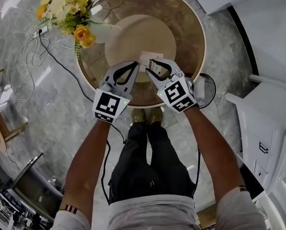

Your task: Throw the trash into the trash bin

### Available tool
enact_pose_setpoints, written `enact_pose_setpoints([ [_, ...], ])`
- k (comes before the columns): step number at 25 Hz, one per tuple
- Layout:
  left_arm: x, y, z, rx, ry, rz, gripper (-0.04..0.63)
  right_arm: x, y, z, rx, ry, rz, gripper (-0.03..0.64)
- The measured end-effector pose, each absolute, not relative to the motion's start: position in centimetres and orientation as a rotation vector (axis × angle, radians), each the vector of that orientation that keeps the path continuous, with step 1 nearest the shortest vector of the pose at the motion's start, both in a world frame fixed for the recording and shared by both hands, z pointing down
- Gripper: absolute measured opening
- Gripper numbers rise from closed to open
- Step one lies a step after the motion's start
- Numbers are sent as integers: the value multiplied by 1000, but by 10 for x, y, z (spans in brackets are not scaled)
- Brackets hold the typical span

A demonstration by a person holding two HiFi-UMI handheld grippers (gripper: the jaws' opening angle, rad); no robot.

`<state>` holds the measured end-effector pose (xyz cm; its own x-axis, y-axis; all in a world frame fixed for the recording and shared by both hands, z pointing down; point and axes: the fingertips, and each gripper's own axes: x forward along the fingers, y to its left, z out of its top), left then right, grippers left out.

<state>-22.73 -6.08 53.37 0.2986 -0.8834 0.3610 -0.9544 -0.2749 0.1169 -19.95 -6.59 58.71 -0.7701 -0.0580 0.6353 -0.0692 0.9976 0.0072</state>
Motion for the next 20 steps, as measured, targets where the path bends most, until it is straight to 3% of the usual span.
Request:
enact_pose_setpoints([
  [6,-232,-59,550,2235,-1659,316,0,-200,-66,630,92,-2359,94,238],
  [11,-235,-60,561,2229,-1654,306,0,-204,-72,658,109,-2285,65,278],
  [16,-235,-59,567,2236,-1642,294,0,-203,-74,678,123,-2225,73,276],
  [20,-237,-59,570,2234,-1643,280,0,-204,-70,679,130,-2242,95,223],
])
